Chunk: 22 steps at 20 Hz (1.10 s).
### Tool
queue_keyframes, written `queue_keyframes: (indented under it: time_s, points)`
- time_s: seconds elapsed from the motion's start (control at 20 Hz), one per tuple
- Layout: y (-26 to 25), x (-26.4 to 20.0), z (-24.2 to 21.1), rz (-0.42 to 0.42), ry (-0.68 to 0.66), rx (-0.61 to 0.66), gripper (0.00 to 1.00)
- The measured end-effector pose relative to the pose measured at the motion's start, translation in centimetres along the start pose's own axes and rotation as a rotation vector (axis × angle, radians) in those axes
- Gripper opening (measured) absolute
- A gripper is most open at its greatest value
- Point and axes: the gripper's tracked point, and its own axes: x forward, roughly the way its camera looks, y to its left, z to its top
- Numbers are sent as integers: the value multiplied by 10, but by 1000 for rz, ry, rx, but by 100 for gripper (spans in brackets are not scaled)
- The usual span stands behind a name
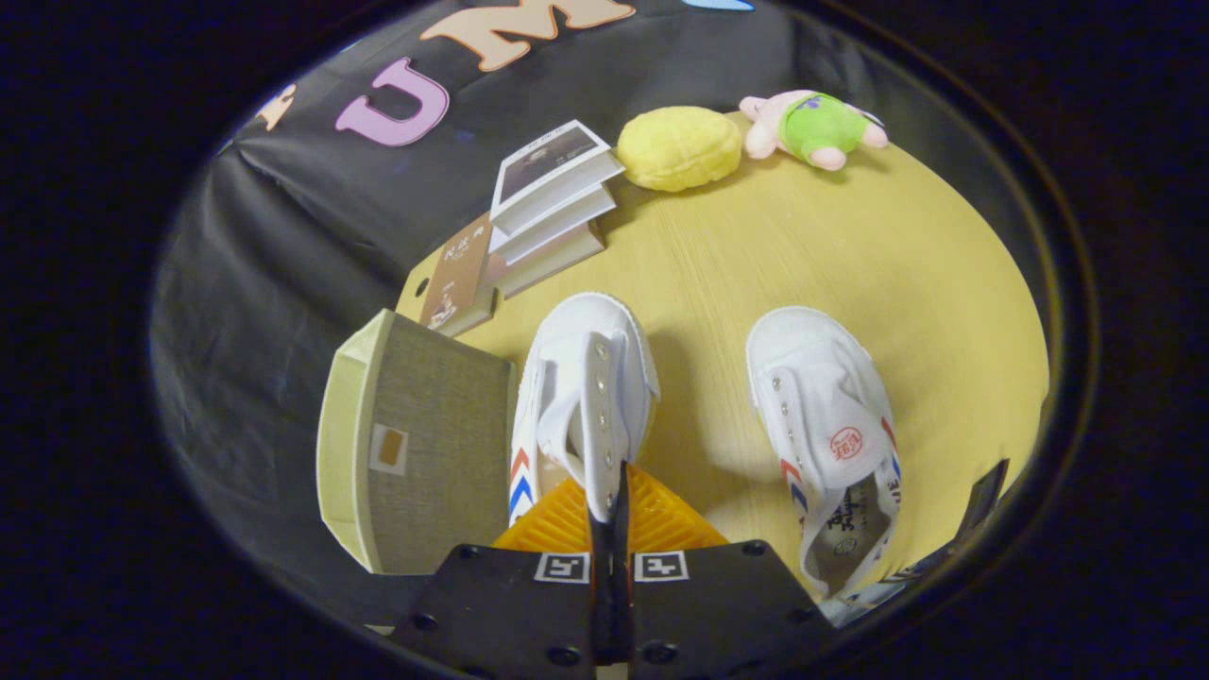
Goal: Open the storage box then place both shoes into the box .Put the left shoe in first, then the right shoe, with the right side of both shoes facing outward in a uniform manner.
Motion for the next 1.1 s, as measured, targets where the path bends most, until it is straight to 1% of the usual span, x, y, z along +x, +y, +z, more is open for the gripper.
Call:
queue_keyframes:
  time_s: [0.2,0.3,0.55,0.65,0.85,1.1]
  points:
    - [27,-26,13,-9,-45,21,4]
    - [47,-40,19,1,-73,20,3]
    - [114,-61,25,93,-98,30,3]
    - [138,-60,25,125,-103,31,4]
    - [180,-48,19,162,-94,24,4]
    - [226,-24,-1,196,-58,-11,3]
